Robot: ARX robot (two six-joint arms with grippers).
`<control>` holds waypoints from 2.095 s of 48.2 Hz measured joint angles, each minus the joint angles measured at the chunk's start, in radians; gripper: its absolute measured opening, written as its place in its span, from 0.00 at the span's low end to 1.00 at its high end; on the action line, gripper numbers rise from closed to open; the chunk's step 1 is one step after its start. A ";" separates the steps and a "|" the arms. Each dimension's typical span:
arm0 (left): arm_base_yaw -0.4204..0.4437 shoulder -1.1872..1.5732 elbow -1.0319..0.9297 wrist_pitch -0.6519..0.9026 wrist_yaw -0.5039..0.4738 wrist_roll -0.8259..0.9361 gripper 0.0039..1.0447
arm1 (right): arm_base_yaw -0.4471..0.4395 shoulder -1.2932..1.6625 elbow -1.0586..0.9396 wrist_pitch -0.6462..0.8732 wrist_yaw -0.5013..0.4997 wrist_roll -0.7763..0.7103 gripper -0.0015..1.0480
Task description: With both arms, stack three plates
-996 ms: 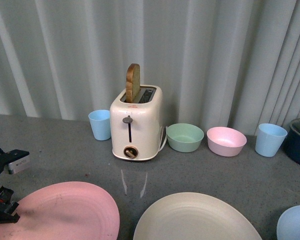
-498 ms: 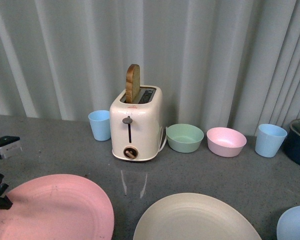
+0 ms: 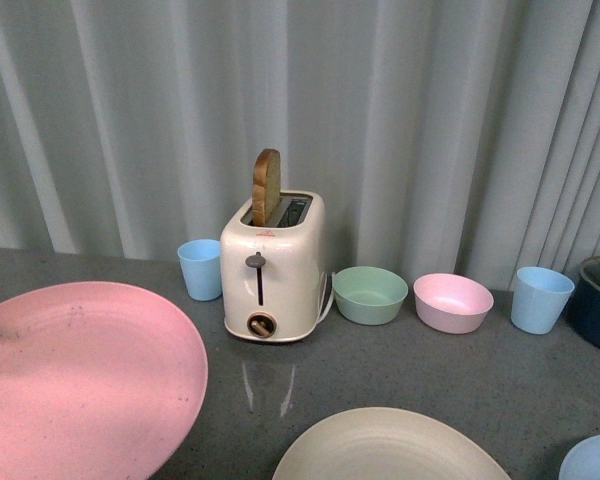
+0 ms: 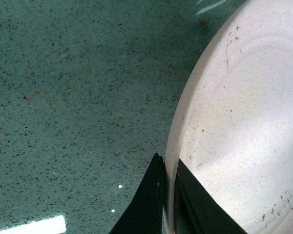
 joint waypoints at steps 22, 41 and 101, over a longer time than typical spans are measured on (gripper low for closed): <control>-0.250 -0.168 -0.146 0.045 0.046 -0.172 0.03 | 0.000 0.000 0.000 0.000 0.000 0.000 0.93; -0.644 -0.126 -0.169 0.146 -0.050 -0.356 0.03 | 0.000 0.000 0.000 0.000 0.000 0.000 0.93; -0.691 0.238 0.175 0.082 -0.147 -0.332 0.03 | 0.000 0.000 0.000 0.000 0.000 0.000 0.93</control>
